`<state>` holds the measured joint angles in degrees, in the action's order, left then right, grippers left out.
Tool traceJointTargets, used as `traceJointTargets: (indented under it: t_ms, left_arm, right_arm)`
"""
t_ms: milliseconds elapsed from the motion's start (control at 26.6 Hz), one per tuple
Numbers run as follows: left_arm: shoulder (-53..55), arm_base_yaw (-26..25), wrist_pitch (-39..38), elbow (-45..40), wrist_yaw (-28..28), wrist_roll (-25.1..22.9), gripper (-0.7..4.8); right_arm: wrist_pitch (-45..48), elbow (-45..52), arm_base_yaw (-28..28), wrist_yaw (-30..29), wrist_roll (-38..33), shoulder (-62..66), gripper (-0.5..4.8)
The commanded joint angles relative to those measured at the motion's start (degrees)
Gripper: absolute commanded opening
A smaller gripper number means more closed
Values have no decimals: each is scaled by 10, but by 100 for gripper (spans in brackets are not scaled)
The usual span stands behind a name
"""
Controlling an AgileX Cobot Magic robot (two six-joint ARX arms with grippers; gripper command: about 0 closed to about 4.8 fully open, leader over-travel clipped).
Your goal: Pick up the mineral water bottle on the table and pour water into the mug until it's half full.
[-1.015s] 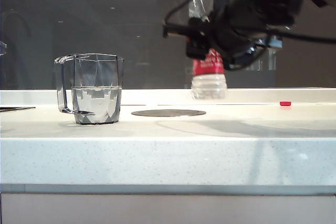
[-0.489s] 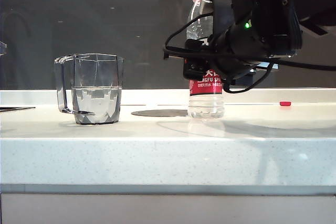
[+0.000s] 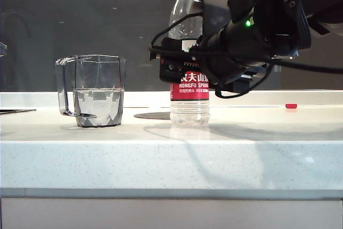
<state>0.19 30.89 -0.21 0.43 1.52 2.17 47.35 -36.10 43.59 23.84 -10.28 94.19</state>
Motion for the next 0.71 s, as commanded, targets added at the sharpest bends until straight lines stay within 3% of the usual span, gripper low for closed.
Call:
traceJointTargets:
  t_ms: [38,113,413,489,714]
  left_arm:
    - [0,-1,6,2,-2,-1,-4]
    - [0,-1,6,2,-2,-1,-4]
    - [0,-3,6,2,-3,-1,-4]
    - [0,-17,6,2,-3,-1,-4]
    - [0,-122,6,2,-2,-1,-4]
  right_arm:
    - [-9,-2,1,0,-2,-3,445]
    - [-13,-2,8,-1,-2,-4,479]
    - [-18,-2,49,51,-2,-9,479]
    - [-26,-2,49,50,-2,-10,479]
    - [-88,-2,50,50,-7,-71,479]
